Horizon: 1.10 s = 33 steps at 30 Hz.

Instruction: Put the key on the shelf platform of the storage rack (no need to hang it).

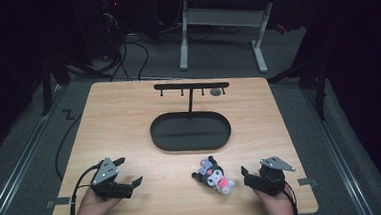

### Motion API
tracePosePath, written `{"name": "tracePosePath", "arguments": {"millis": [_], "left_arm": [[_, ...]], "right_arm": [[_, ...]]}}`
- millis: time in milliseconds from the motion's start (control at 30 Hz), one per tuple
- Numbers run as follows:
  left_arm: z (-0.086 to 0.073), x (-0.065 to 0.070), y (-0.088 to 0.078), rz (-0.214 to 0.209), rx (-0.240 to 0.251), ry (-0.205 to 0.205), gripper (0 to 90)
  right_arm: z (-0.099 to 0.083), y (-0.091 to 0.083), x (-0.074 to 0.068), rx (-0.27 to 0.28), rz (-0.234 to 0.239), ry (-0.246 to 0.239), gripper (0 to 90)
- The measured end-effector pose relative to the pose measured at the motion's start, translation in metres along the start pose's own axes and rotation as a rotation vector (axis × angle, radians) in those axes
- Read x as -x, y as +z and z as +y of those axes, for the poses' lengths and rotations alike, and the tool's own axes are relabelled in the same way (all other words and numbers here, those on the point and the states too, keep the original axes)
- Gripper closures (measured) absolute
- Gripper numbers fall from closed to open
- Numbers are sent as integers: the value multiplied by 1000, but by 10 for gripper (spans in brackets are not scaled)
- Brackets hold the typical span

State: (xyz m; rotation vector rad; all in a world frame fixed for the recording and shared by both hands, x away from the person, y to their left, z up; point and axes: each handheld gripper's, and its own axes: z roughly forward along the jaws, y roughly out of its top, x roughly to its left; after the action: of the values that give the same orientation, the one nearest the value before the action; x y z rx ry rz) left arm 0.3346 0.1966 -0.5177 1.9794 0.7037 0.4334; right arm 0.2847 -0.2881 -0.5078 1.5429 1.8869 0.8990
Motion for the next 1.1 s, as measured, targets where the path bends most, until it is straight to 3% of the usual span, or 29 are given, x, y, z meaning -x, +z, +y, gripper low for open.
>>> {"name": "tracePosePath", "arguments": {"millis": [167,433,1100], "left_arm": [[0,0,0,1,3,-1,76],[0,-1,0,2,4,-1,76],[0,0,-1,-4,5,0,76]], "right_arm": [[1,-1,-2,-1,20,-11,171],[3,-2,-3,-16,11,-12,161],[13,7,-11,-162,-30,-61,169]]}}
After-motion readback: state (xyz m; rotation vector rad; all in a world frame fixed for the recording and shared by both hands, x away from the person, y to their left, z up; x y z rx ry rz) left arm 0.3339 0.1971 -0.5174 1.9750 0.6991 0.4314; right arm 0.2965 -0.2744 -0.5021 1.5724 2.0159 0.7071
